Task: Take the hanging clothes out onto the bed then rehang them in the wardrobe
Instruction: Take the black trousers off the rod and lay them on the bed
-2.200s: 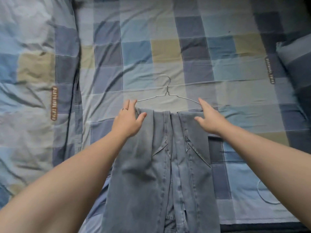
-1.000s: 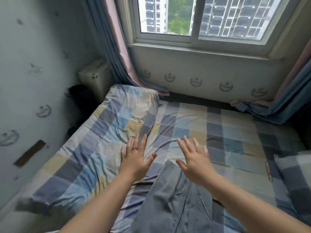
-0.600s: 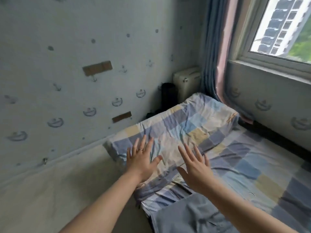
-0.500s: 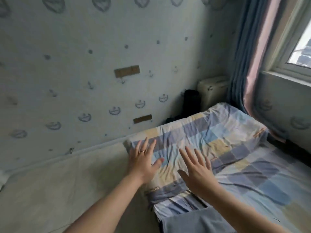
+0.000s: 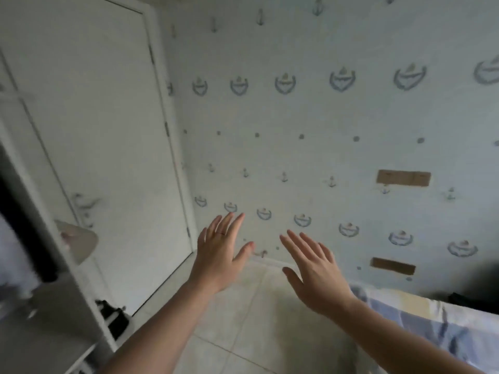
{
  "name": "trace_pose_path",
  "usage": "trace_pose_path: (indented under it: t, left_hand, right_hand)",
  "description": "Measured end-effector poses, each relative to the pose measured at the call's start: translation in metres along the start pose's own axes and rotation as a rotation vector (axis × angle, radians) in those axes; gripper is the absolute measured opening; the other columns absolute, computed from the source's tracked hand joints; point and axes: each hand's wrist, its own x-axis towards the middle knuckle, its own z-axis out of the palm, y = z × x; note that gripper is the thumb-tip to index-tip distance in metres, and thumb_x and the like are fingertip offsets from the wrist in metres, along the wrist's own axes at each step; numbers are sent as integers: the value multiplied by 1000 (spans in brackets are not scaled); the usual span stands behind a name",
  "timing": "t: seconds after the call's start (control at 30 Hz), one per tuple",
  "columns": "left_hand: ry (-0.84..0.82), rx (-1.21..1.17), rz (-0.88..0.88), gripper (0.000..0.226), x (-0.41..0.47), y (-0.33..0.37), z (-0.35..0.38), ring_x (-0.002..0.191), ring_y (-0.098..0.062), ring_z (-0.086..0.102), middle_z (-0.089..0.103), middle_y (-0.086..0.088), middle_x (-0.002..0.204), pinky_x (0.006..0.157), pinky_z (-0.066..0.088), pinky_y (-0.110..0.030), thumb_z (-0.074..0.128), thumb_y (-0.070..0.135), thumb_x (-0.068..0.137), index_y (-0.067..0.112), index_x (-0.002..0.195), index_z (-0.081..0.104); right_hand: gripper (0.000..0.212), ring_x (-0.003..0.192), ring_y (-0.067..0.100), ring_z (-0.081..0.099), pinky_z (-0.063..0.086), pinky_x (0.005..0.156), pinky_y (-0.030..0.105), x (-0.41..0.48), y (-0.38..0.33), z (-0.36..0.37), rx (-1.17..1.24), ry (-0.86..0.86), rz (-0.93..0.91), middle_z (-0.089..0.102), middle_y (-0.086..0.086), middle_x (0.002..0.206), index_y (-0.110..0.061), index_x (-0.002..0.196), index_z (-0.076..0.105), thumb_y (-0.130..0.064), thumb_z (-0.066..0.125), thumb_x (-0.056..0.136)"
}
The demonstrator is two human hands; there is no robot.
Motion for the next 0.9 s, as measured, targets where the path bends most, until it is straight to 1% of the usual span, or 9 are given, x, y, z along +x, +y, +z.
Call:
trace_pose_path:
  t: [0.17,0.27,0.3,0.43,0.5,0.67,0.73,0.8,0.9]
  left_hand:
    - [210,141,-58,62,9,-103,-119,151,-20,13,24,5,163,120,14,-42,36,59,98,33,154,26]
    - [328,233,-99,60,9,-155,-192,151,-20,15,27,5,162,120,13,-40,42,54,99,32,153,31]
    - [361,265,-111,60,8,-171,-216,150,-20,15,28,5,161,120,14,-39,43,53,99,31,153,32]
    - [450,394,-148,59,4,-223,-306,149,-15,12,25,7,161,120,12,-39,40,55,99,33,152,30]
    - [490,469,-165,60,2,-244,-347,149,-14,11,24,9,161,118,11,-38,35,59,98,34,152,30]
    - [576,649,-232,68,-4,-295,-434,150,-13,11,24,10,161,119,12,-38,19,68,91,37,151,29]
    - [596,726,-270,67,-5,-316,-462,148,-12,12,25,10,161,118,12,-36,20,68,91,38,150,29]
    - [611,812,-320,66,-4,-336,-486,147,-14,15,28,10,160,117,15,-37,22,67,92,38,149,31]
    - [624,892,-438,60,0,-367,-515,147,-15,18,29,10,160,118,17,-38,31,64,95,39,150,31]
  right_hand:
    - [62,149,17,13,16,120,40,111,-115,-1,15,111,-247,12,-11,163,-34,155,10,-51,32,99]
    - [62,149,15,15,16,119,37,172,-185,-8,46,179,-357,14,-12,162,-36,155,10,-51,33,100]
    - [62,148,16,17,17,118,37,190,-207,-12,49,204,-391,17,-12,161,-35,155,13,-50,35,99]
    - [57,136,23,43,37,106,40,257,-294,-38,114,368,-550,44,-4,150,-25,148,40,-40,52,95]
    - [55,132,24,48,43,102,42,289,-334,-53,147,444,-630,48,-3,147,-23,145,44,-39,52,93]
    - [55,131,23,48,45,98,40,353,-427,-88,166,580,-800,48,-6,145,-26,144,43,-40,46,91]
    - [54,128,23,49,46,96,39,375,-459,-100,194,622,-868,50,-5,143,-25,142,45,-39,48,90]
    - [55,129,21,47,44,98,38,397,-490,-109,216,652,-927,48,-6,144,-25,143,44,-39,49,90]
    - [56,132,19,43,43,98,38,428,-533,-120,259,685,-1001,45,-7,146,-27,145,41,-39,50,91]
